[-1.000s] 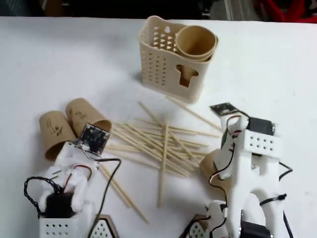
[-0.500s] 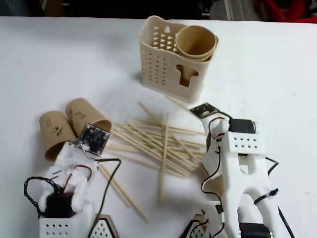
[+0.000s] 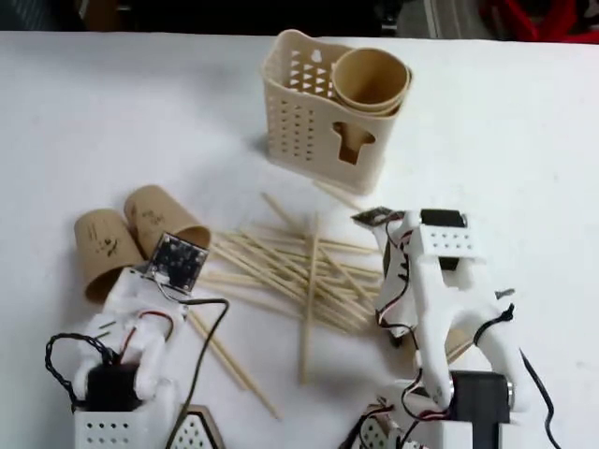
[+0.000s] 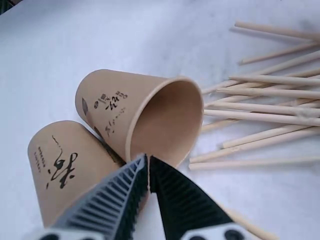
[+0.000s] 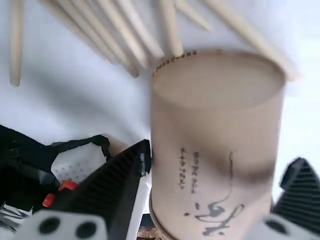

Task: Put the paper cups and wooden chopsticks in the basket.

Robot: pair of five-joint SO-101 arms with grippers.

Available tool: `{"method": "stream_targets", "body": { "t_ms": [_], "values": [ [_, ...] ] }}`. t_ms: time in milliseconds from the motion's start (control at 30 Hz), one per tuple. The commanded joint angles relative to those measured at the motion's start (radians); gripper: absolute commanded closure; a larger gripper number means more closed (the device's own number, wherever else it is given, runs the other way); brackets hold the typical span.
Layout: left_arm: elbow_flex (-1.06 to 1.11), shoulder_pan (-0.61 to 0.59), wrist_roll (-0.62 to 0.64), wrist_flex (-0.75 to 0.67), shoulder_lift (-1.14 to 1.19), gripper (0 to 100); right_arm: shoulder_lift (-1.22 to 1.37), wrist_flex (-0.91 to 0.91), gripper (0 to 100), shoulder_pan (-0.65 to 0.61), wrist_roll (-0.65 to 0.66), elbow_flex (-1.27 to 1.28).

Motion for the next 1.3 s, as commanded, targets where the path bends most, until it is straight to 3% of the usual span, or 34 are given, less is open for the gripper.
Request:
{"method": "stream_targets", "body": {
  "t_ms": [0,167,267,633,867,1000,1167,1267],
  "values": [
    [-0.005,-0.01,-0.009,-0.025,-0.008,97,0.004,-0.01,71.0,-0.007,0.002,-0.057],
    [-0.005,-0.01,-0.009,-0.025,-0.008,97,0.004,-0.005,85.8,-0.002,0.003,-0.104],
    [-0.005,-0.01,-0.009,-0.025,-0.008,97,0.004,-0.002,88.7,-0.001,0.003,-0.15],
    [0.005,-0.01,-0.009,-0.025,-0.008,97,0.013,0.12,88.5,0.028,-0.006,-0.465],
    [0.005,-0.01,-0.009,-0.025,-0.008,97,0.015,-0.068,88.5,0.122,-0.014,-0.503],
    [0.005,-0.01,-0.009,-0.025,-0.008,97,0.042,-0.177,88.5,0.203,-0.124,-0.508],
    [0.005,-0.01,-0.009,-0.025,-0.008,97,0.16,-0.236,88.4,0.246,-0.141,-0.511],
    [0.005,-0.01,-0.009,-0.025,-0.008,97,0.231,-0.269,80.7,0.248,-0.187,-0.511]
  ]
}}
